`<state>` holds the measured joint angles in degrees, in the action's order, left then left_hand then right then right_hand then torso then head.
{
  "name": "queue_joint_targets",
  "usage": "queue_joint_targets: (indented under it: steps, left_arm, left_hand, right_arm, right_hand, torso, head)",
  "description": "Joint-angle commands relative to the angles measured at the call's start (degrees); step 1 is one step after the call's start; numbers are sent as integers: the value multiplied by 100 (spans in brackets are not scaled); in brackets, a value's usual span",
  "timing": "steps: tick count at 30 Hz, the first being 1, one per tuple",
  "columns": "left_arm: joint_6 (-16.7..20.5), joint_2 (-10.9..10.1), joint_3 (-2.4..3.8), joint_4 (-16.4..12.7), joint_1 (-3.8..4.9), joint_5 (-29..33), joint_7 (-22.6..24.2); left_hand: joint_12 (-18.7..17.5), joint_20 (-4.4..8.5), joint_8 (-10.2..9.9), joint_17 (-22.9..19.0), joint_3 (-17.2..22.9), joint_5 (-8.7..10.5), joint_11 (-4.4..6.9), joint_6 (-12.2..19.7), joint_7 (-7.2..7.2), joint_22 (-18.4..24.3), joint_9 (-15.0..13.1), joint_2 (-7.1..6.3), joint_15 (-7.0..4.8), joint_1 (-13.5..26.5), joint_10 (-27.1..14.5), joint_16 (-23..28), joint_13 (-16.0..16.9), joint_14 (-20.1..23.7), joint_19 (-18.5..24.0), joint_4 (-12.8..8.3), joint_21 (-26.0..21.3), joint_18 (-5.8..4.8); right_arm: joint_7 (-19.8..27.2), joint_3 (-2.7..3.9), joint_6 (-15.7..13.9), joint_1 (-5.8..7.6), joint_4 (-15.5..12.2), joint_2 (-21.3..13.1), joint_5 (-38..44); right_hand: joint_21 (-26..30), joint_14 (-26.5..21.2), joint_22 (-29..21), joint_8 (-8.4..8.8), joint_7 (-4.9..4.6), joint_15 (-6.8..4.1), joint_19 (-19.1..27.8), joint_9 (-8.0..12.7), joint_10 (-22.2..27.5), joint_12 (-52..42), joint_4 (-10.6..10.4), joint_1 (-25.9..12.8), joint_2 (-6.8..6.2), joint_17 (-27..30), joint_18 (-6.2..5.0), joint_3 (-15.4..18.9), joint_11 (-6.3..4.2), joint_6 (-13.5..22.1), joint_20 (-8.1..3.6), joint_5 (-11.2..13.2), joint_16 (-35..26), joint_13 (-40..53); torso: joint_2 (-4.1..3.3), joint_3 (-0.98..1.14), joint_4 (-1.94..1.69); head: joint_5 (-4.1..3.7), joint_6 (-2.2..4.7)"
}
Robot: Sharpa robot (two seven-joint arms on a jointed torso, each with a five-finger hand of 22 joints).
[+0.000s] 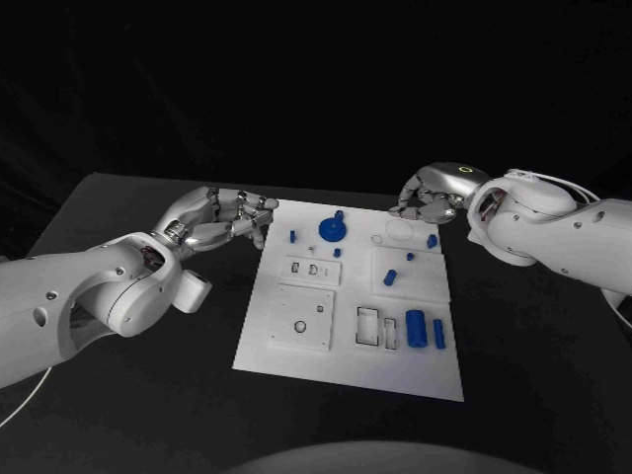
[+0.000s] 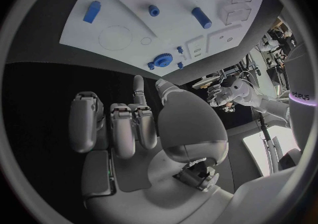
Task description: Assemble the parts on the task board
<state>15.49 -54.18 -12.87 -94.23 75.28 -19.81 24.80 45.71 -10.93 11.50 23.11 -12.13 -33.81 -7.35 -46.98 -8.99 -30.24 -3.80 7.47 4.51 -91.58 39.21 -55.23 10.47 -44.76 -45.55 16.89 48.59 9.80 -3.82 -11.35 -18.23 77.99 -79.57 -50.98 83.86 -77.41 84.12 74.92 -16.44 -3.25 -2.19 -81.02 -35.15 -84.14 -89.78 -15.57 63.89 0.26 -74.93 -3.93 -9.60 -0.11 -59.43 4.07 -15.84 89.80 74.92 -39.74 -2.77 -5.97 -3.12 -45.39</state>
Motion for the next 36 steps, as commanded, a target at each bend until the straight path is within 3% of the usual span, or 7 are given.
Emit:
queue_joint_targets:
  steps: [1, 7, 12, 17, 20, 24, 36]
  left_arm:
    - [-86, 9, 4, 1, -4, -13, 19]
    - [-93, 27, 4, 14, -15, -13, 17]
    - [-107, 40, 4, 28, -22, -13, 11]
    - [-117, 56, 4, 39, -26, -13, 5]
    - [-122, 70, 4, 45, -28, -13, 8]
    - [-126, 86, 4, 55, -34, -13, 13]
    - [-176, 134, 4, 171, -130, -12, 38]
  left_hand:
    - [-22, 3, -22, -9, 35, -36, -15, 23, -4, 5, 7, -3, 28, -48, -9, 35, -10, 25, 39, -12, -39, 50]
    - [-22, 3, -22, -9, 35, -36, -15, 23, -4, 5, 7, -3, 28, -48, -9, 35, -10, 25, 39, -12, -39, 50]
    - [-23, 3, -21, -10, 42, -39, -13, 21, -3, 5, 6, -1, 27, -53, -9, 36, -11, 24, 42, -13, -41, 50]
    - [-23, 3, -21, -10, 42, -39, -13, 21, -3, 5, 6, -1, 27, -53, -9, 36, -11, 24, 42, -13, -41, 50]
    - [-23, 3, -21, -10, 42, -39, -13, 21, -3, 5, 6, -1, 27, -53, -9, 36, -11, 24, 42, -13, -41, 50]
    - [-23, 3, -21, -10, 42, -39, -13, 21, -3, 5, 6, -1, 27, -53, -9, 36, -11, 24, 42, -13, -41, 50]
    - [-24, 3, -19, -13, 51, -40, -10, 15, -8, 4, 4, 0, 26, -59, -8, 39, -12, 23, 45, -13, -45, 51]
  right_arm:
    - [-569, -1, 241, 5, -60, -68, -250]
    - [-1508, -1, 644, 45, -135, -199, 161]
    - [-1995, 0, 1059, 116, -174, -251, 286]
    - [-2161, -1, 1240, 171, -194, -294, 286]
    - [-1808, -2, 916, 184, -217, -364, 219]
    - [-980, -10, 173, 173, -282, -541, -92]
    - [913, -60, -612, -274, -326, -1059, -1486]
  right_hand:
    - [-81, 588, 1127, -230, 70, -65, -70, -253, -586, -22, -112, -273, 37, -1507, 101, 73, -36, -257, -18, 25, 20, 1508]
    - [-100, 588, 1124, -418, 181, -168, -90, -573, -586, -22, -116, -1006, 79, -1507, 98, 304, -148, -657, -117, 348, 20, 1508]
    - [-58, 588, 1107, -348, 259, -239, -68, -613, -586, -22, -110, -1182, 95, -1507, 87, 256, -231, -878, -189, -306, 20, 1508]
    - [47, 588, 1073, -105, 216, -248, 0, -544, -586, -22, -28, -1053, -58, -1507, 65, 180, -201, -733, -210, -420, 20, 1508]
    - [86, 588, 1063, 503, 21, -165, 21, -346, -586, -22, 305, -480, -277, -1507, 64, -26, -114, 213, -153, -420, 20, 1508]
    - [41, 588, 1084, 1017, 63, -156, -8, -127, -586, -22, 729, 237, -351, -1507, 73, -331, -136, 1020, -128, -515, 20, 1508]
    - [148, 588, 1064, 1252, 374, -114, 118, 100, -586, -22, 859, 978, -476, -1507, 58, -319, -126, 2085, -81, 505, 20, 1508]
  torso:
    - [-2, -4, 6]
    - [1, -1, -3]
    - [2, 0, -7]
    - [6, -6, -13]
    - [5, 1, -21]
    - [6, 5, -19]
    - [63, 32, 62]
  head:
    - [-17, -10]
    - [-73, 0]
    - [-111, -6]
    - [-132, -8]
    - [-149, -6]
    - [-145, -10]
    - [-163, 25]
